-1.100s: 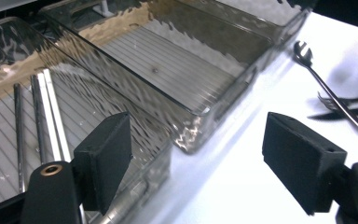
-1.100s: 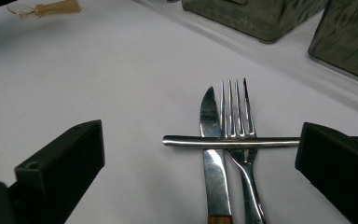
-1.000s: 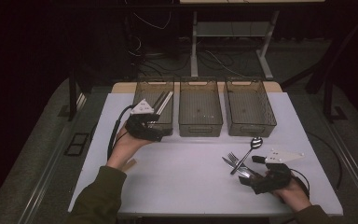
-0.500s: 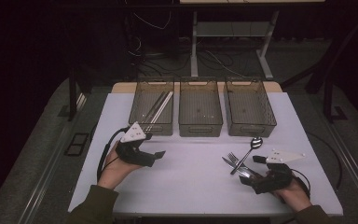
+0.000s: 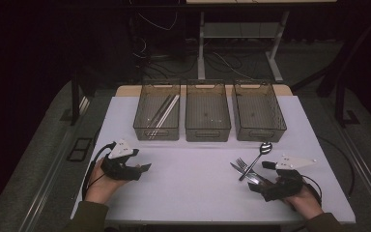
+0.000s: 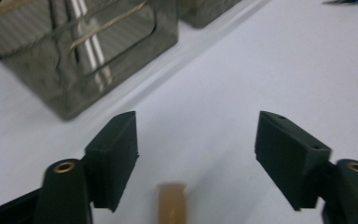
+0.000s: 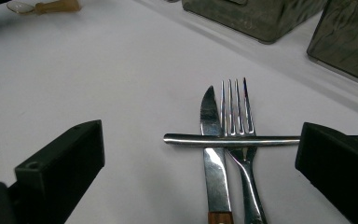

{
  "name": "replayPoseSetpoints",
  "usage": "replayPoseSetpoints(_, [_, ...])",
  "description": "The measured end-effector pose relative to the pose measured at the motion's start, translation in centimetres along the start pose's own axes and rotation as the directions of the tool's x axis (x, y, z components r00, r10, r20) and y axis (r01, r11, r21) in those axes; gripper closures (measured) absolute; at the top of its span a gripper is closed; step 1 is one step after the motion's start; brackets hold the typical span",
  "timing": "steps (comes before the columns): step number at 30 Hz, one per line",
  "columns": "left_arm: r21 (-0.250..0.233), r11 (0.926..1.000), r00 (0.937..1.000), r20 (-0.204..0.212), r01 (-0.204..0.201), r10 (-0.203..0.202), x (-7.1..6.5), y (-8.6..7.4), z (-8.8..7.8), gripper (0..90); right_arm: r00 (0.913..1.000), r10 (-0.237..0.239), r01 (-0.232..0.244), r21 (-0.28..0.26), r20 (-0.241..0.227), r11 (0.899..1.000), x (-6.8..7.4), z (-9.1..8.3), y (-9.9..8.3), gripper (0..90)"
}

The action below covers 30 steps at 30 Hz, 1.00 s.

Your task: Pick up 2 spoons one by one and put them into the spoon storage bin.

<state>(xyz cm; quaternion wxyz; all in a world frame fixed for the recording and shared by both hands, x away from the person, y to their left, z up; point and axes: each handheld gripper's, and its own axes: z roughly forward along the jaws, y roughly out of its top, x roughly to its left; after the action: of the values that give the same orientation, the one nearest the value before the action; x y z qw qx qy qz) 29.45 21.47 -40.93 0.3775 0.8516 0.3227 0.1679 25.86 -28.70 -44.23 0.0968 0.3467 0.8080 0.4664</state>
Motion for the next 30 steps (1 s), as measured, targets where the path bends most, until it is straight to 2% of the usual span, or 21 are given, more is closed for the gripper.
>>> replayPoseSetpoints(3, [0.016,0.9992,0.9993,-0.001,0.037,-0.037,0.7,-0.8,-0.2,38.2,1.0,-0.003,0.003,0.001,0.001,1.0,0.0,0.0,0.0,1.5])
replayPoseSetpoints(7, [0.075,0.9946,0.9974,-0.005,0.072,-0.072,1.3,-2.0,0.1,46.1,1.0,-0.006,0.006,0.001,-0.001,1.0,0.1,0.0,0.0,1.5])
replayPoseSetpoints(12, [0.115,0.9887,0.9947,0.026,0.096,-0.1,1.9,-2.8,0.4,54.7,1.0,-0.009,0.009,0.002,-0.002,1.0,0.1,0.0,0.0,1.5])
replayPoseSetpoints(18, [0.131,0.9841,0.9897,0.062,0.12,-0.129,2.3,-3.3,1.0,62.0,1.0,-0.01,0.01,0.002,-0.002,1.0,0.1,0.1,0.0,1.5])
replayPoseSetpoints(21, [0.127,0.9843,0.9887,0.07,0.122,-0.132,2.2,-3.4,1.1,64.6,1.0,-0.009,0.009,0.002,-0.002,1.0,0.1,0.1,0.0,1.4])
replayPoseSetpoints(25, [0.129,0.9852,0.9907,0.061,0.113,-0.121,2.1,-3.4,1.3,71.4,0.9999,-0.011,0.011,0.003,-0.003,1.0,0.1,0.1,0.0,1.4])
replayPoseSetpoints(27, [0.136,0.9831,0.9891,0.064,0.123,-0.132,2.2,-3.3,1.2,72.2,0.9999,-0.013,0.013,0.004,-0.002,1.0,0.1,0.1,0.0,1.5])
replayPoseSetpoints(30, [0.143,0.9841,0.9913,0.064,0.105,-0.115,2.2,-3.2,1.3,72.8,0.9999,-0.012,0.012,0.005,-0.002,1.0,0.1,0.1,0.0,1.5])
